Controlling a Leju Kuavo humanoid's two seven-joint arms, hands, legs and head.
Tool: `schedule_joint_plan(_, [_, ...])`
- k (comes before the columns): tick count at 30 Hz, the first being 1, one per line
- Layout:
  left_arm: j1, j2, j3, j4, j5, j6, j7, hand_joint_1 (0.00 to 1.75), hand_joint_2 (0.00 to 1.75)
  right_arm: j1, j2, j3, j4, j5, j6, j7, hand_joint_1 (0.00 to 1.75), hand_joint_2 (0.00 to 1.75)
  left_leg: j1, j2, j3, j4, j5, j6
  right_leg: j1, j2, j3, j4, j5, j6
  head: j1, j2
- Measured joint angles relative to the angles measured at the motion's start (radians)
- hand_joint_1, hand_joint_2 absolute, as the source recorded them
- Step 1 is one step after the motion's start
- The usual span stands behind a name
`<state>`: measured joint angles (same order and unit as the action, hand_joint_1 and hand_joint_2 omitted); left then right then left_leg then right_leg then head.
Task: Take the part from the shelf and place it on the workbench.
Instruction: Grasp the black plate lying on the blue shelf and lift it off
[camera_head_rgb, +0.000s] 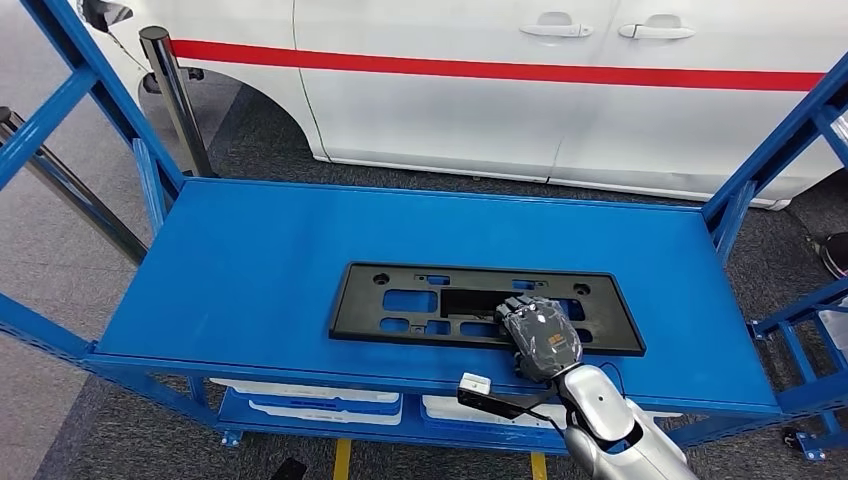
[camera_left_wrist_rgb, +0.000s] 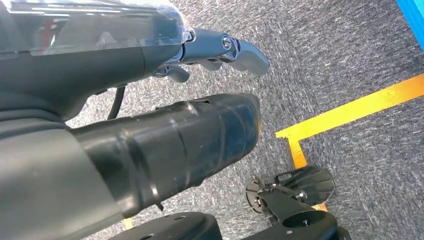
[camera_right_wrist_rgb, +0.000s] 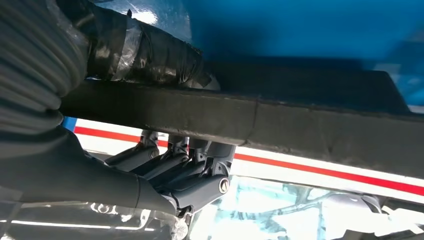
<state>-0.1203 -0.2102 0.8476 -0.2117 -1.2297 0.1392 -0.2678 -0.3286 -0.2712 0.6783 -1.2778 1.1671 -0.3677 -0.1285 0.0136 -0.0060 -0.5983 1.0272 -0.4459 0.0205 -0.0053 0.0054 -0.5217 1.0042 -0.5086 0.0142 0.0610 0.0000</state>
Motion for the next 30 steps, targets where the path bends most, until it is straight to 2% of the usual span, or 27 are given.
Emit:
schedule_joint_plan(9, [0.006, 0.000, 0.000, 0.000, 0.001, -0.001, 0.000, 0.00, 0.00, 0.049, 0.000, -0.018, -0.041, 0.032, -0.073, 0.010, 1.75, 1.75, 0.000, 0.000, 0.000, 0.000, 0.000, 0.000, 0.000, 0.000, 0.000, 0.000, -0.001, 0.001, 0.000, 0.000])
schedule_joint_plan(18, [0.018, 0.000, 0.009, 0.000, 0.022, 0.018, -0.006, 0.00, 0.00, 0.219, 0.007, -0.094, -0.283, 0.275, -0.299, 0.089, 1.75, 1.75, 0.000, -0.001, -0.001, 0.000, -0.002, -0.001, 0.000, -0.002, 0.000, 0.000, -0.003, 0.000, 0.000, 0.000])
schedule_joint_plan(23, [0.023, 0.000, 0.023, 0.000, 0.032, 0.021, -0.009, 0.00, 0.00, 0.295, 0.037, -0.119, -0.432, 0.356, -0.316, 0.101, 1.75, 1.75, 0.000, 0.000, 0.000, -0.001, -0.002, -0.001, 0.000, -0.002, 0.000, 0.000, -0.003, 0.000, 0.000, 0.000])
schedule_joint_plan(30, [0.032, -0.002, 0.037, 0.000, 0.050, 0.022, -0.030, 0.00, 0.00, 0.375, 0.099, -0.112, -0.576, 0.309, -0.319, 0.025, 1.75, 1.75, 0.000, 0.000, 0.000, -0.001, -0.002, -0.001, 0.001, -0.001, 0.000, 0.000, -0.004, 0.000, 0.000, 0.000])
